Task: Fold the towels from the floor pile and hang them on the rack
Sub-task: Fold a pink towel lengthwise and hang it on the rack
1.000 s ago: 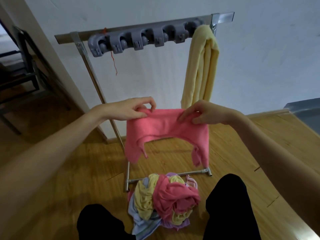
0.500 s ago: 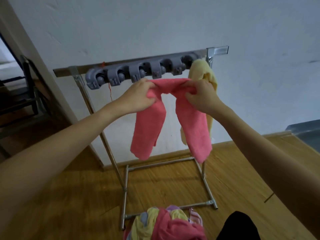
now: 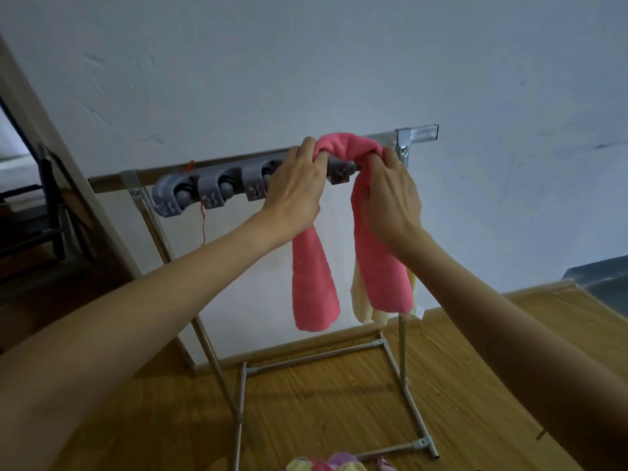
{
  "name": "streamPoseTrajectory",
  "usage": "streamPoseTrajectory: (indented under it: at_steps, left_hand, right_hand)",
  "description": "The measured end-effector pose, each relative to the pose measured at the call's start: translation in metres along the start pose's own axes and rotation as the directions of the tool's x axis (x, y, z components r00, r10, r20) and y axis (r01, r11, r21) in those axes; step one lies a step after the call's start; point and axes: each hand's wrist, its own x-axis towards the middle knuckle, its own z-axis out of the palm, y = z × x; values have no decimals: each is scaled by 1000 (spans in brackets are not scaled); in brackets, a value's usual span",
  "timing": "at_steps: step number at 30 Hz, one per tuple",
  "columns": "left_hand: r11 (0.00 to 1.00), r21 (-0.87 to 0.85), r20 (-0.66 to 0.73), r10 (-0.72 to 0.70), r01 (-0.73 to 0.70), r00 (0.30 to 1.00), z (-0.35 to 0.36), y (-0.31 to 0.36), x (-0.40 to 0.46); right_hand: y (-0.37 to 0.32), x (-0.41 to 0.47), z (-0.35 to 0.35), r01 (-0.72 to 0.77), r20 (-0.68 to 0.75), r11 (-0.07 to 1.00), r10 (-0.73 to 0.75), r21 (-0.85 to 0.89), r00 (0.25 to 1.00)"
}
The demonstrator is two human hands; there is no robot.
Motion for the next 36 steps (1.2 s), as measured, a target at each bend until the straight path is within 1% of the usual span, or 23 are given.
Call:
streamPoseTrajectory:
  at_steps: [2, 5, 9, 13, 15, 17, 20, 24, 26, 29, 31, 32, 34, 36]
  left_hand:
    - [1000, 22, 20, -4, 4, 1000, 6, 2, 4]
    - [1000, -8, 54, -16, 16, 998, 18, 4, 6]
    - [998, -55, 91, -28, 33, 995, 35, 11, 2]
    - [996, -74, 110, -48, 56, 993, 50, 18, -6]
    - [995, -89, 108, -39, 49, 993, 56, 21, -10]
    - [992, -118, 99, -23, 35, 995, 61, 23, -12]
    - [984, -175, 52, -32, 40, 998, 65, 22, -11]
    - [964, -242, 8, -111, 109, 994, 70, 16, -3]
    - [969, -222, -11, -117, 111, 993, 75, 14, -6]
    - [992, -122, -71, -53, 45, 996, 91, 13, -25]
    - [997, -71, -91, 1, -7, 996, 102, 13, -37]
    - [997, -73, -104, 15, -23, 995, 107, 12, -42]
    - [988, -147, -150, 34, -56, 988, 111, 13, -47]
    - [948, -306, -203, 26, -88, 979, 110, 15, -52]
  right_hand:
    - [3, -2, 6, 2, 11, 998, -1, -65, 1000]
    - [5, -6, 18, 16, 19, 983, -12, -181, 1000]
    - [7, -10, 35, 16, 99, 976, 6, -219, 995]
    - [17, -26, 50, 47, 66, 960, -29, -277, 997]
    - [24, -33, 58, 79, 95, 956, -55, -283, 994]
    - [31, -39, 65, 95, 148, 971, -63, -218, 987]
    - [41, -45, 73, 44, 206, 996, -28, -76, 978]
    - [55, -47, 84, 131, 175, 991, -134, 31, 975]
    - [58, -47, 85, 132, 144, 984, -150, 122, 978]
    - [60, -48, 81, 103, 163, 960, -150, 262, 975]
    - [63, -48, 81, 123, 187, 952, -180, 282, 966]
    - [66, -48, 82, 127, 201, 952, -187, 279, 962]
    - [69, -50, 84, 130, 210, 951, -193, 281, 958]
    - [69, -56, 83, 145, 164, 944, -200, 297, 966]
